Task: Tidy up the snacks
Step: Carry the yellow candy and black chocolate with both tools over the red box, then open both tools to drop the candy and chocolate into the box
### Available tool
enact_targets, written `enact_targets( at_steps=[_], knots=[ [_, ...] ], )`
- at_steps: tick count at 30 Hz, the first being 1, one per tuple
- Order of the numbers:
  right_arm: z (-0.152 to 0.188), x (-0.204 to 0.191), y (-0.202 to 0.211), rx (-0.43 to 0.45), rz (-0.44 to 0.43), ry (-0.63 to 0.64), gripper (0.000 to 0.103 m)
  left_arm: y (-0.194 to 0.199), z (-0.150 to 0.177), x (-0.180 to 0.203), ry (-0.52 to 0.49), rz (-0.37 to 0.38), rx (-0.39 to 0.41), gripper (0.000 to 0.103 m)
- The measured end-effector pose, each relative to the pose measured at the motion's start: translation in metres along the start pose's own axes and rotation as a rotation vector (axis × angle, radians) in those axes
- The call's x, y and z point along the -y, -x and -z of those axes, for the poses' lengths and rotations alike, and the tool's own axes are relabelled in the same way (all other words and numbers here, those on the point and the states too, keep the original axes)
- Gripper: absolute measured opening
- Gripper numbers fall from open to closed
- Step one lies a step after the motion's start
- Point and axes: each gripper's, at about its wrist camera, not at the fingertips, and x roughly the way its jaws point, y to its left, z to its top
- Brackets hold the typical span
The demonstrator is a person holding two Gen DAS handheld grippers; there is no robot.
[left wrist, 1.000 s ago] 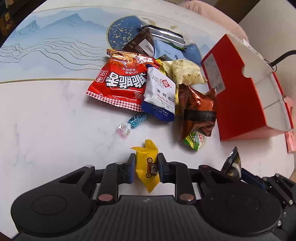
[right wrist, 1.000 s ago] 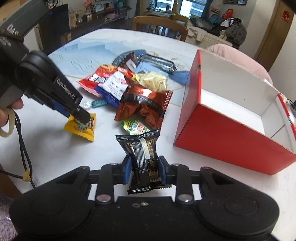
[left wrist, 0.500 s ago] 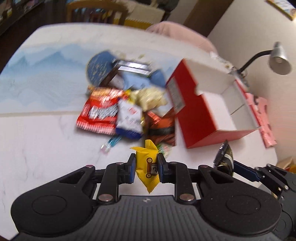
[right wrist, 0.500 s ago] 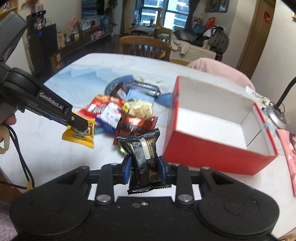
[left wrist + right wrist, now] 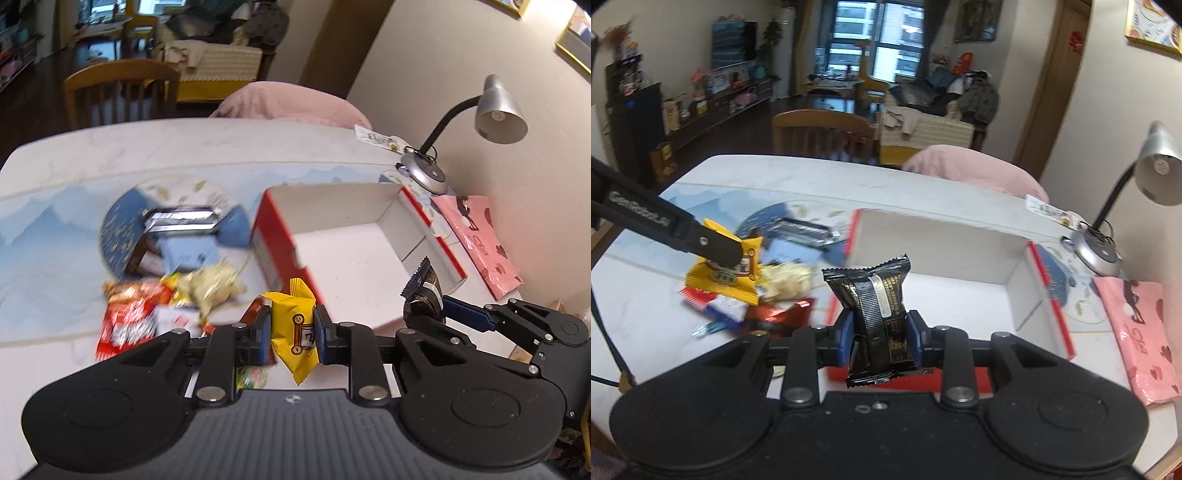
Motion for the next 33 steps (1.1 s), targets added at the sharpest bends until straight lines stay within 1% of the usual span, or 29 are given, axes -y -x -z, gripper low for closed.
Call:
enact_targets(
  at_steps=[5, 9, 12, 18, 23, 28, 33],
  knots=[
    [-0.008, 0.033, -0.023, -0.028, 0.013, -0.046, 0.03, -0.024, -0.028, 0.024, -0.036, 0.005, -0.021, 0.022],
    [-0.013, 0.057, -0.047, -0.072, 0.018, -0.072, 0.03, -0.05, -0.048, 0.047, -0.069, 0.005, -0.055, 0.022],
    [-0.014, 0.076, -0.065, -0.102, 0.029, -0.094, 0.03, -0.072, -0.058, 0.063, -0.123, -0.034, -0.062, 0.022],
    [-0.013, 0.105, -0.103, -0.199, 0.01, -0.127, 0.03, -0.125, -0.076, 0.079, -0.151, -0.071, -0.146, 0.022],
    [-0.008, 0.114, -0.127, -0.258, 0.004, -0.115, 0.03, -0.167, -0.082, 0.089, -0.155, -0.097, -0.22, 0.023],
    [0.0, 0.117, -0.147, -0.31, -0.019, -0.097, 0.03, -0.201, -0.078, 0.097, -0.173, -0.118, -0.295, 0.023],
    [0.004, 0.118, -0.158, -0.347, -0.048, -0.093, 0.03, -0.223, -0.07, 0.1, -0.183, -0.141, -0.373, 0.023]
  ],
)
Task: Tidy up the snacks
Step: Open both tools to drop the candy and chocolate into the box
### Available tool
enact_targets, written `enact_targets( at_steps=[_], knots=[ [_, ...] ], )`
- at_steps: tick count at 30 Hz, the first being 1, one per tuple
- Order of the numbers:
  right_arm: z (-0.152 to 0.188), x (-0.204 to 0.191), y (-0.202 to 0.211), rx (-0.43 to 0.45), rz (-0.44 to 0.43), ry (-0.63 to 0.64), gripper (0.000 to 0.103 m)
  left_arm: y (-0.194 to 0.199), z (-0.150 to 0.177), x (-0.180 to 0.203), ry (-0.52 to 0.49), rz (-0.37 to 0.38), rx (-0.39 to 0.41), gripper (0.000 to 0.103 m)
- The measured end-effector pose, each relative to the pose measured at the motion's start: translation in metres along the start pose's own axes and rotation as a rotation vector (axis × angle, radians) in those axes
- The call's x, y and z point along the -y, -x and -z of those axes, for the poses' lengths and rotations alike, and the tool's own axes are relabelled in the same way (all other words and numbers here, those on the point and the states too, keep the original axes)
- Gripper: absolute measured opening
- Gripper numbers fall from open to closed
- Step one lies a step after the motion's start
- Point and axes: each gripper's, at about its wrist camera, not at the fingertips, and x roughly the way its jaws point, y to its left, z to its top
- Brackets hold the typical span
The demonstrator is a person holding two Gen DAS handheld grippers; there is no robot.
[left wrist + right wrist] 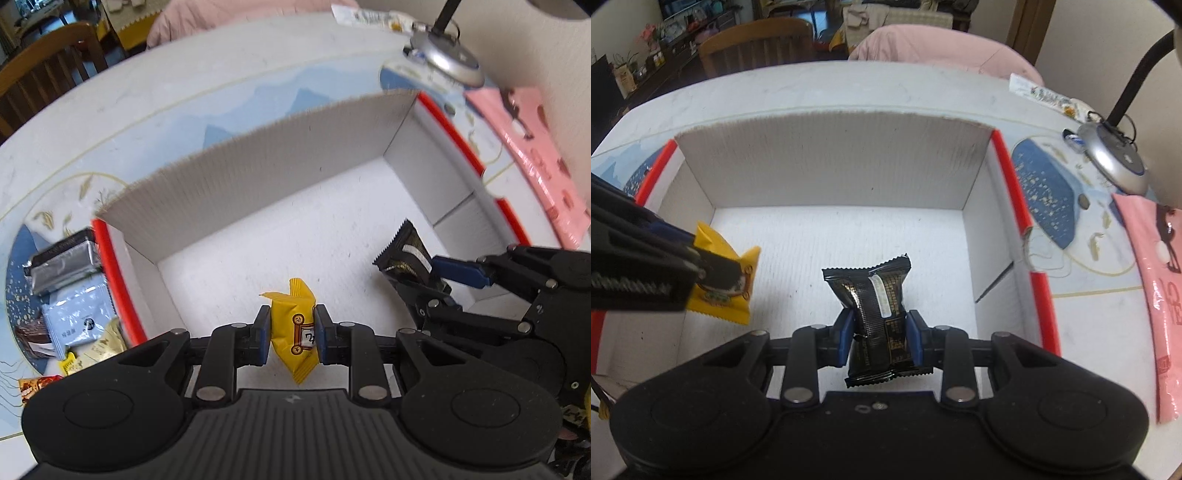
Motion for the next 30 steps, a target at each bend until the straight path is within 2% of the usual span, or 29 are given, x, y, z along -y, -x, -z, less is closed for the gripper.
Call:
enact_targets(
  at_steps=[8, 17, 30],
  knots=[
    [-0.001, 0.004, -0.011, -0.045, -0.019, -0.007, 0.03, -0.019, 0.003, -0.003, 0.035, 0.003, -0.084, 0.023],
    [0.003, 0.005, 0.005, -0.006, -0.033, -0.032, 0.03, -0.013, 0.012, -0.008, 0.06, 0.028, -0.088, 0.023],
    [0.017, -0.012, 0.073, 0.127, -0.03, -0.081, 0.031, 0.042, 0.04, -0.022, 0.06, 0.118, 0.033, 0.026]
  ],
)
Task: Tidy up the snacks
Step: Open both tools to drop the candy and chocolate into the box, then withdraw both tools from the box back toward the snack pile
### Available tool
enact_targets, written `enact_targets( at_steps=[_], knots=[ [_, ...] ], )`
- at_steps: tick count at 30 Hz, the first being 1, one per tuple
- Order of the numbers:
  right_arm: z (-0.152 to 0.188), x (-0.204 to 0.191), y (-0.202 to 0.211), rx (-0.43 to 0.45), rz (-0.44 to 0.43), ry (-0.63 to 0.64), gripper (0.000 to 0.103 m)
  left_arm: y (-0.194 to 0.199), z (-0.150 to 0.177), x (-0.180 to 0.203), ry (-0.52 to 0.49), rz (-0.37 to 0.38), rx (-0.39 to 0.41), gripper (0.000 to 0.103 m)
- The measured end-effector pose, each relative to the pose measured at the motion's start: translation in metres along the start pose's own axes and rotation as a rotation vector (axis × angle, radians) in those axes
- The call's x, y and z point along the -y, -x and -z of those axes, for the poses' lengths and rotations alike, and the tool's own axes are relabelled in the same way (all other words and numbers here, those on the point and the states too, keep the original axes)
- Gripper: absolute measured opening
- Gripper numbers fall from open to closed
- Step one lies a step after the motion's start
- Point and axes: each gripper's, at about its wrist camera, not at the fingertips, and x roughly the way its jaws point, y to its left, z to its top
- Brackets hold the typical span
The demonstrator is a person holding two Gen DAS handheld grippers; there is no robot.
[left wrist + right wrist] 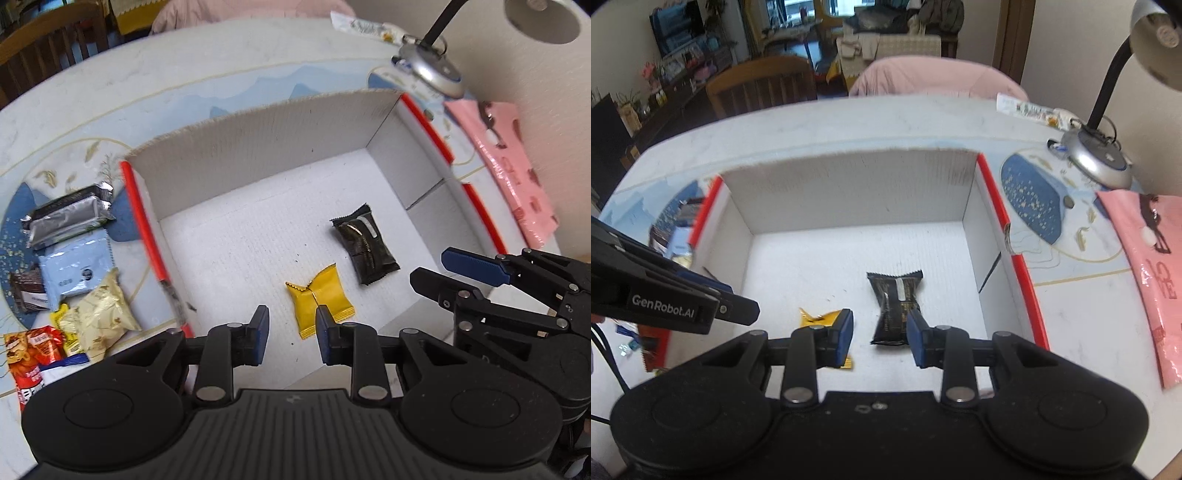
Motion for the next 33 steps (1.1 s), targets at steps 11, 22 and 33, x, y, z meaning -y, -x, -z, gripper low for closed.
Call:
enact_targets(
  at_steps=[11, 22, 33],
  knots=[
    [0.011, -0.042, 0.052, 0.122, 0.002, -0.027, 0.031, 0.066, 0.035, -0.016, -0.057, 0.047, 0.167, 0.026],
    [0.025, -0.092, 0.09, 0.236, -0.002, -0.032, 0.032, 0.122, 0.078, -0.04, -0.098, 0.043, 0.311, 0.029],
    [0.038, -0.14, 0.109, 0.316, -0.039, -0.028, 0.034, 0.167, 0.121, -0.073, -0.093, 0.036, 0.45, 0.061]
  ],
)
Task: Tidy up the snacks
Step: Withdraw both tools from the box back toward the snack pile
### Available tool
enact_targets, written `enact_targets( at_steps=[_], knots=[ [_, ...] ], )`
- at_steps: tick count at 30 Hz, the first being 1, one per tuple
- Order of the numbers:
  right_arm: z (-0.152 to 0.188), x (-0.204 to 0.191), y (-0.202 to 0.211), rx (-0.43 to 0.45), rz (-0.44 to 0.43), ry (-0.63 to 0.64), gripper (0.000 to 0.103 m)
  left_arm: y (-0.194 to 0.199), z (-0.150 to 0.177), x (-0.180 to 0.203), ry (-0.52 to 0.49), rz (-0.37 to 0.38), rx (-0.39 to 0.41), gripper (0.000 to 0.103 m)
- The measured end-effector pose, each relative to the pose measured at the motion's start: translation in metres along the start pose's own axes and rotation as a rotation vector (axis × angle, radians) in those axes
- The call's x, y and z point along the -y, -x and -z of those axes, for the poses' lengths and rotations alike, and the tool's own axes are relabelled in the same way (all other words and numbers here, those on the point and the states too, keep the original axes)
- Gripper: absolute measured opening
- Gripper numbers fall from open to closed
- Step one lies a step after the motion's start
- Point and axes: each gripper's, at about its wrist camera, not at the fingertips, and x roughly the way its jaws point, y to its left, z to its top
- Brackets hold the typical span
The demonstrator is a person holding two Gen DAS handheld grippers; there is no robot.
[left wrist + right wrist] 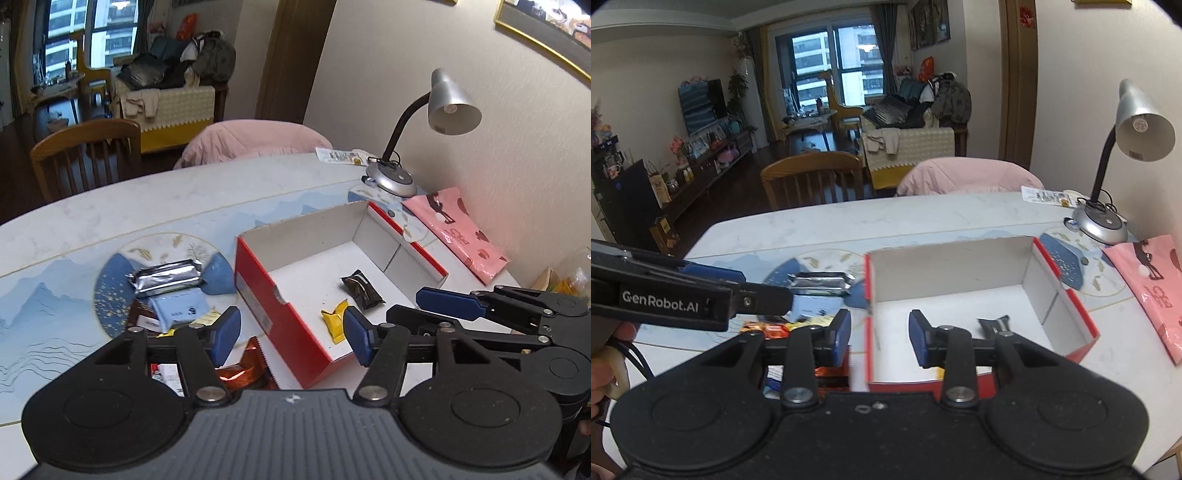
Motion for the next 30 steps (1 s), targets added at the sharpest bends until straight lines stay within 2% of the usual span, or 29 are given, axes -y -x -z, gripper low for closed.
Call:
enact_targets(
  at_steps=[4, 6, 8, 10, 11, 14, 16, 21, 30],
  knots=[
    [0.003, -0.014, 0.004, 0.022, -0.011, 0.004, 0.038, 0.016, 0.009, -0.011, -0.015, -0.023, 0.036, 0.062],
    [0.006, -0.02, 0.006, 0.03, -0.015, 0.005, 0.042, 0.024, 0.014, -0.018, -0.012, -0.035, 0.051, 0.066],
    [0.008, -0.025, 0.007, 0.039, -0.003, 0.002, 0.053, 0.031, 0.02, -0.027, -0.005, -0.048, 0.062, 0.066],
    [0.011, -0.028, 0.01, 0.057, 0.0, -0.006, 0.09, 0.038, 0.025, -0.036, 0.001, -0.063, 0.075, 0.067],
    [0.013, -0.029, 0.012, 0.075, -0.002, -0.007, 0.094, 0.041, 0.028, -0.04, 0.005, -0.072, 0.079, 0.068],
    [0.016, -0.035, 0.012, 0.076, -0.006, 0.011, 0.097, 0.047, 0.037, -0.054, 0.035, -0.089, 0.087, 0.073],
    [0.02, -0.04, 0.012, 0.086, -0.005, 0.019, 0.103, 0.049, 0.042, -0.064, 0.058, -0.093, 0.09, 0.074],
    [0.033, -0.054, 0.009, 0.092, 0.004, 0.06, 0.103, 0.054, 0.054, -0.085, 0.107, -0.127, 0.113, 0.084],
    [0.059, -0.078, -0.026, -0.033, -0.019, 0.097, 0.103, 0.034, 0.069, -0.119, 0.162, -0.164, 0.072, 0.084]
  ],
)
